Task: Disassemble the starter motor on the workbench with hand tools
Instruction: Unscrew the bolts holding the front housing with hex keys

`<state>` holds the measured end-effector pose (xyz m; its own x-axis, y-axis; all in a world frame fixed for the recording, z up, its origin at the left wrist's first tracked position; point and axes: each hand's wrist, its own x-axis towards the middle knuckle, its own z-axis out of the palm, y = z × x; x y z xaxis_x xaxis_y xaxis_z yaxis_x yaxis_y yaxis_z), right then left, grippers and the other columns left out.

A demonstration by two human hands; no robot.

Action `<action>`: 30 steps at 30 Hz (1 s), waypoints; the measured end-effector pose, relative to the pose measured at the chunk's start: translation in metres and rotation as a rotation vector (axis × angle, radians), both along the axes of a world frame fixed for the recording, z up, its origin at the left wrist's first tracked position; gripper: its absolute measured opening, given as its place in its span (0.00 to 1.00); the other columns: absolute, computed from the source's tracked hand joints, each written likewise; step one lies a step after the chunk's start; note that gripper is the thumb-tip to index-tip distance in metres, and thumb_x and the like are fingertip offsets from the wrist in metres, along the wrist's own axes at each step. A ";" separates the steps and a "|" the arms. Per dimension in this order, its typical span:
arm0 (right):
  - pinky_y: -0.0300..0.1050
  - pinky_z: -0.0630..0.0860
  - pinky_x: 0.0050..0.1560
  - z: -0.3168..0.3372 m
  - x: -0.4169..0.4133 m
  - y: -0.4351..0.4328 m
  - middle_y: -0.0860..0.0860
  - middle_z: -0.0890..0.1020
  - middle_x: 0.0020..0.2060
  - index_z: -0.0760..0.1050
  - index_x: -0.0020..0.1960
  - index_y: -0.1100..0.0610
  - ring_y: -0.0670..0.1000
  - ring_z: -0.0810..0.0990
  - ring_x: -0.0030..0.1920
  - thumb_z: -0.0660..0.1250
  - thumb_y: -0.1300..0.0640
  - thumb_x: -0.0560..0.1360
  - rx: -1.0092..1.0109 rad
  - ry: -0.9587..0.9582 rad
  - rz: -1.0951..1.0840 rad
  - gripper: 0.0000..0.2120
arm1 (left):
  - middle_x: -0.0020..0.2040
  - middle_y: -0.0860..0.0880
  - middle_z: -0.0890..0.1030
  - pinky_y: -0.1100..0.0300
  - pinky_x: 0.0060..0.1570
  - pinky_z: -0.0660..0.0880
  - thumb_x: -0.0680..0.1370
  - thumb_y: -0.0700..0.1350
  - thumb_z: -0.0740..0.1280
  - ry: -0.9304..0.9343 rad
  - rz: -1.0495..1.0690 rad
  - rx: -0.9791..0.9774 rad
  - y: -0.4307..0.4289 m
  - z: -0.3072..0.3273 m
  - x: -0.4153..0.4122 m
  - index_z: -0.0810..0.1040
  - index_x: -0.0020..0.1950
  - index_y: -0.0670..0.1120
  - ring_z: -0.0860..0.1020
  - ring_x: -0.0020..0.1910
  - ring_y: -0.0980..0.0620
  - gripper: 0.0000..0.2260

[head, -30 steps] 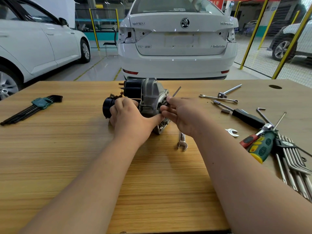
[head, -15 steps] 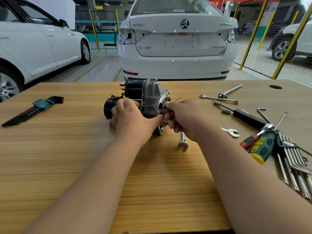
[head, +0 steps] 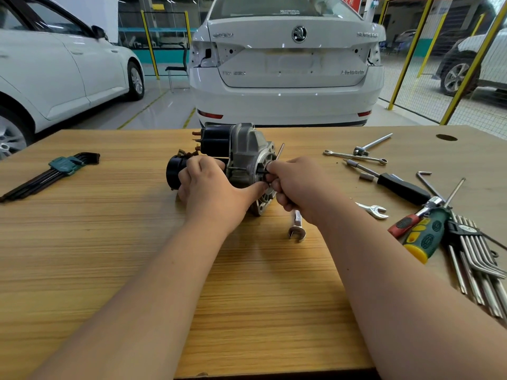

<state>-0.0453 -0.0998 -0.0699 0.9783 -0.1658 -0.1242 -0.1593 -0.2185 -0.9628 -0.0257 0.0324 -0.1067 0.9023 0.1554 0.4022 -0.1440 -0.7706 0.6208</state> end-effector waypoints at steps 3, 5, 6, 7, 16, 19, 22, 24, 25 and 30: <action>0.37 0.64 0.21 0.001 0.000 0.001 0.48 0.72 0.20 0.74 0.36 0.58 0.47 0.67 0.19 0.61 0.58 0.79 0.095 0.038 -0.009 0.13 | 0.65 0.49 0.65 0.53 0.64 0.62 0.62 0.68 0.73 0.002 -0.002 -0.006 0.000 0.001 0.000 0.68 0.62 0.47 0.61 0.65 0.48 0.38; 0.36 0.63 0.20 0.002 0.000 0.002 0.47 0.72 0.19 0.74 0.36 0.57 0.46 0.67 0.18 0.61 0.57 0.79 0.151 0.047 0.000 0.14 | 0.65 0.49 0.65 0.53 0.64 0.61 0.62 0.67 0.73 0.001 -0.005 -0.007 0.000 0.001 0.000 0.68 0.62 0.47 0.61 0.66 0.48 0.37; 0.36 0.63 0.20 0.002 0.000 0.002 0.47 0.72 0.19 0.74 0.36 0.57 0.46 0.67 0.19 0.61 0.57 0.79 0.155 0.038 -0.003 0.14 | 0.65 0.49 0.64 0.53 0.64 0.61 0.62 0.67 0.73 0.001 -0.006 -0.006 0.000 0.000 0.000 0.68 0.62 0.47 0.61 0.66 0.48 0.37; 0.36 0.64 0.20 0.001 0.000 0.003 0.48 0.72 0.20 0.74 0.36 0.57 0.47 0.67 0.19 0.61 0.57 0.79 0.141 0.021 -0.013 0.14 | 0.65 0.49 0.64 0.53 0.65 0.61 0.62 0.67 0.73 0.002 -0.005 -0.005 0.000 0.000 0.000 0.68 0.62 0.47 0.60 0.66 0.48 0.38; 0.39 0.65 0.22 -0.005 0.000 0.001 0.48 0.73 0.21 0.76 0.38 0.58 0.48 0.68 0.21 0.61 0.57 0.79 0.158 -0.013 0.005 0.12 | 0.65 0.49 0.65 0.53 0.65 0.61 0.62 0.68 0.73 0.000 -0.005 -0.008 -0.001 0.001 -0.002 0.68 0.63 0.46 0.61 0.66 0.48 0.38; 0.36 0.64 0.20 -0.006 0.002 -0.001 0.47 0.73 0.21 0.76 0.38 0.58 0.46 0.67 0.20 0.62 0.56 0.79 0.277 0.015 0.028 0.12 | 0.65 0.49 0.65 0.52 0.65 0.62 0.62 0.68 0.73 -0.003 -0.007 -0.009 -0.001 0.000 -0.001 0.68 0.63 0.46 0.61 0.66 0.48 0.38; 0.35 0.63 0.19 -0.006 0.003 -0.001 0.47 0.72 0.21 0.76 0.38 0.58 0.45 0.67 0.19 0.62 0.56 0.79 0.303 0.055 0.041 0.12 | 0.65 0.49 0.65 0.52 0.65 0.62 0.63 0.67 0.73 -0.006 -0.001 -0.004 0.000 0.000 -0.001 0.68 0.62 0.46 0.62 0.65 0.47 0.38; 0.36 0.63 0.20 -0.005 0.003 -0.002 0.47 0.73 0.21 0.76 0.38 0.57 0.46 0.67 0.19 0.62 0.56 0.78 0.228 0.062 0.045 0.11 | 0.65 0.49 0.65 0.52 0.64 0.62 0.63 0.68 0.73 -0.001 -0.003 -0.001 0.000 0.001 -0.001 0.68 0.62 0.46 0.62 0.66 0.47 0.38; 0.36 0.63 0.21 -0.004 0.003 -0.002 0.47 0.73 0.20 0.75 0.38 0.57 0.46 0.67 0.19 0.61 0.57 0.78 0.177 0.056 0.047 0.11 | 0.65 0.49 0.65 0.53 0.64 0.62 0.62 0.68 0.73 0.003 -0.004 0.002 0.000 0.001 -0.001 0.68 0.62 0.46 0.62 0.66 0.47 0.38; 0.36 0.63 0.22 -0.003 0.005 -0.003 0.48 0.70 0.19 0.74 0.35 0.57 0.48 0.66 0.18 0.60 0.59 0.76 -0.019 -0.009 0.059 0.12 | 0.66 0.49 0.65 0.53 0.64 0.62 0.61 0.70 0.72 0.010 0.008 0.020 0.000 0.001 -0.002 0.68 0.64 0.47 0.62 0.66 0.47 0.40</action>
<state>-0.0404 -0.1025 -0.0730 0.9874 -0.1104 -0.1132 -0.1374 -0.2450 -0.9597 -0.0275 0.0322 -0.1055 0.9050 0.1547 0.3963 -0.1315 -0.7841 0.6066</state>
